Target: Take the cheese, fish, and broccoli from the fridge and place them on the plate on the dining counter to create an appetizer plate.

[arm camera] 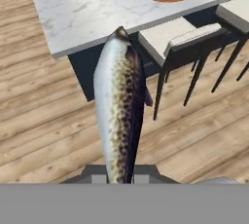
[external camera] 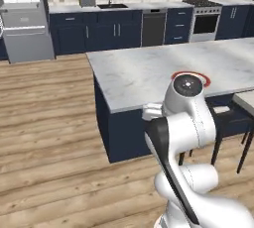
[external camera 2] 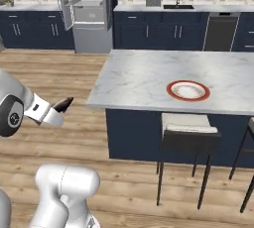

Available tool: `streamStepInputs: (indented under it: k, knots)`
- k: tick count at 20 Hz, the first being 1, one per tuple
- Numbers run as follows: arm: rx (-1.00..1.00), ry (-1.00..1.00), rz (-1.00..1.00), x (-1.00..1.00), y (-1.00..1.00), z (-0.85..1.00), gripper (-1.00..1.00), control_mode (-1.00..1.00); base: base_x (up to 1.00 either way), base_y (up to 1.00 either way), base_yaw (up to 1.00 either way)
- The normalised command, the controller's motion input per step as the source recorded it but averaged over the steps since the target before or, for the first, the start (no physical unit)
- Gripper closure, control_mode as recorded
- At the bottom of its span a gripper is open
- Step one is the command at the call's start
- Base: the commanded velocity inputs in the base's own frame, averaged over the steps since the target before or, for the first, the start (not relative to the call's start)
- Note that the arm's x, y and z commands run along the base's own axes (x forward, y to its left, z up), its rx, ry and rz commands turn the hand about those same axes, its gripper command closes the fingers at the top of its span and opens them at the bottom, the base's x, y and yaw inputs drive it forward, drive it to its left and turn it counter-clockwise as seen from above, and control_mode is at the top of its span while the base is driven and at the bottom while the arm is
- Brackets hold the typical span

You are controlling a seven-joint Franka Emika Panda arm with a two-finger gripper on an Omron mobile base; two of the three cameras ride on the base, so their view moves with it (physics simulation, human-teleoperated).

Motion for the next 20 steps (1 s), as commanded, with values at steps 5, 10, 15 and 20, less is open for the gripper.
streamStepInputs:
  k: [5,10,15,20]
  knots:
    - [0.0,0.0,0.0,0.0,0.0,0.0,1.0,1.0,-0.02,-1.0,-0.1]
    - [0.0,0.0,0.0,0.0,0.0,0.0,1.0,1.0,0.27,-1.0,-0.03]
    - [0.0,0.0,0.0,0.0,0.0,0.0,1.0,1.0,0.84,-0.93,0.01]
    - [0.0,0.0,0.0,0.0,0.0,0.0,1.0,1.0,1.0,-0.41,0.13]
